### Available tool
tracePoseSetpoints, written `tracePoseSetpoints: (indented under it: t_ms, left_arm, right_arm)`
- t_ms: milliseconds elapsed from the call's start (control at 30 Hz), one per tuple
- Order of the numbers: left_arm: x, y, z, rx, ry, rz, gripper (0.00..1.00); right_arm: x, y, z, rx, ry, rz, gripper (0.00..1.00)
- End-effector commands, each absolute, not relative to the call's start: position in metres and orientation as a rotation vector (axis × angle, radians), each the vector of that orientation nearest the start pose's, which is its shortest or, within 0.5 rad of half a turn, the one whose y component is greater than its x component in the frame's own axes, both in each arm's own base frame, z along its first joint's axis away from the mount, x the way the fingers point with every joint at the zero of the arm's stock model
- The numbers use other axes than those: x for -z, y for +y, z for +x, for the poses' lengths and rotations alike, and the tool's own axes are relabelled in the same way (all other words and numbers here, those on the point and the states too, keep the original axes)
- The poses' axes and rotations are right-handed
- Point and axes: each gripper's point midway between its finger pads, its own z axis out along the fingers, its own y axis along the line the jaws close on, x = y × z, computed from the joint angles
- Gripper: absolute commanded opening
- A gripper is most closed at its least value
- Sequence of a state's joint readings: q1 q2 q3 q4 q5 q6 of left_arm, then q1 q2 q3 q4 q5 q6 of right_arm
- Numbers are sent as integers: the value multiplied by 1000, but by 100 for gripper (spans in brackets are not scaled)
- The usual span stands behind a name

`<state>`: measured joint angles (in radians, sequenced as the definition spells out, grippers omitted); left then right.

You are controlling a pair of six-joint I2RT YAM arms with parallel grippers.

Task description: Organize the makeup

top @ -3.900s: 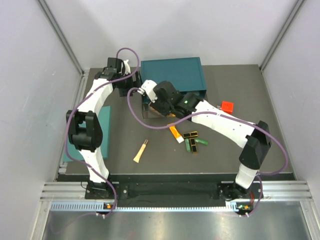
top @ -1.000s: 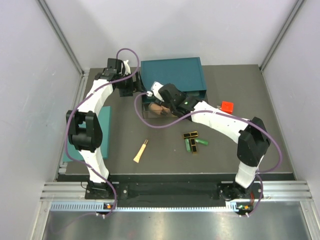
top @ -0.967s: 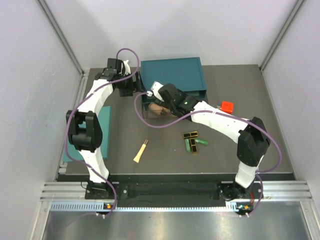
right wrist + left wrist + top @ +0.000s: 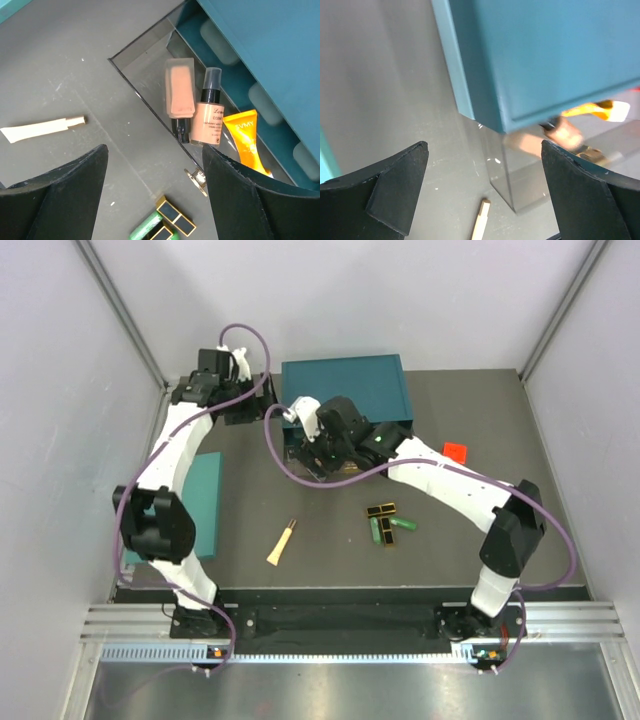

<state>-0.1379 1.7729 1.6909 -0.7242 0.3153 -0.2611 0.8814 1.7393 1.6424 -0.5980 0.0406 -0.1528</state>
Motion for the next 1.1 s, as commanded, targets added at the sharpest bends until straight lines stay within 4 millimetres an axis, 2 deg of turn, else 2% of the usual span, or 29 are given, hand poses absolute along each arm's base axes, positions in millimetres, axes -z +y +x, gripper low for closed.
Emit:
tracePoseSetpoints:
  t_ms: [0, 67, 100, 133, 167, 200, 267, 300, 367, 400, 433, 467, 600, 767, 900, 967, 1067]
  left_arm:
    - [-274, -122, 414, 553, 2245, 107, 99]
    - [-277, -120, 395, 554, 2233, 141, 99]
    - [-255, -121, 381, 568, 2285, 151, 99]
    - [-253, -120, 370, 570, 2284, 158, 99]
    - [-242, -119, 360, 572, 2314, 157, 99]
    - [-216, -117, 345, 572, 2382, 151, 99]
    - [-205, -114, 325, 572, 2414, 147, 98]
    - [-188, -112, 310, 577, 2471, 135, 98]
    - [-183, -110, 295, 578, 2494, 107, 97]
    - [-172, -112, 284, 600, 2535, 89, 96]
    - [-172, -114, 279, 622, 2534, 89, 96]
    - [-163, -115, 272, 625, 2563, 76, 95]
    - [-141, -132, 255, 657, 2654, 106, 91]
    - [-106, -155, 243, 623, 2813, 185, 87]
    - [-74, -151, 238, 489, 2922, 205, 86]
    - [-63, -146, 235, 412, 2960, 214, 86]
    - [-50, -146, 230, 389, 2990, 230, 85]
  right_arm:
    - [-221, 356, 325, -298, 2039, -1011, 76]
    - [-217, 346, 337, -260, 2070, -943, 77]
    - [-216, 344, 340, -257, 2080, -917, 77]
    - [-218, 336, 350, -247, 2090, -867, 78]
    - [-219, 333, 355, -259, 2104, -825, 78]
    - [-221, 332, 361, -265, 2100, -805, 77]
    - [-226, 323, 375, -289, 2120, -710, 78]
    - [-234, 321, 381, -299, 2108, -686, 78]
    - [-246, 315, 394, -315, 2092, -642, 78]
    - [-248, 313, 398, -315, 2089, -629, 78]
    - [-252, 308, 405, -313, 2082, -606, 78]
    - [-259, 308, 410, -324, 2068, -592, 78]
    - [-269, 296, 429, -338, 2063, -519, 78]
    - [-281, 278, 450, -364, 2053, -444, 79]
    - [-280, 262, 462, -341, 2070, -401, 79]
    - [-279, 254, 466, -342, 2077, -376, 80]
    - [-276, 247, 467, -348, 2089, -355, 80]
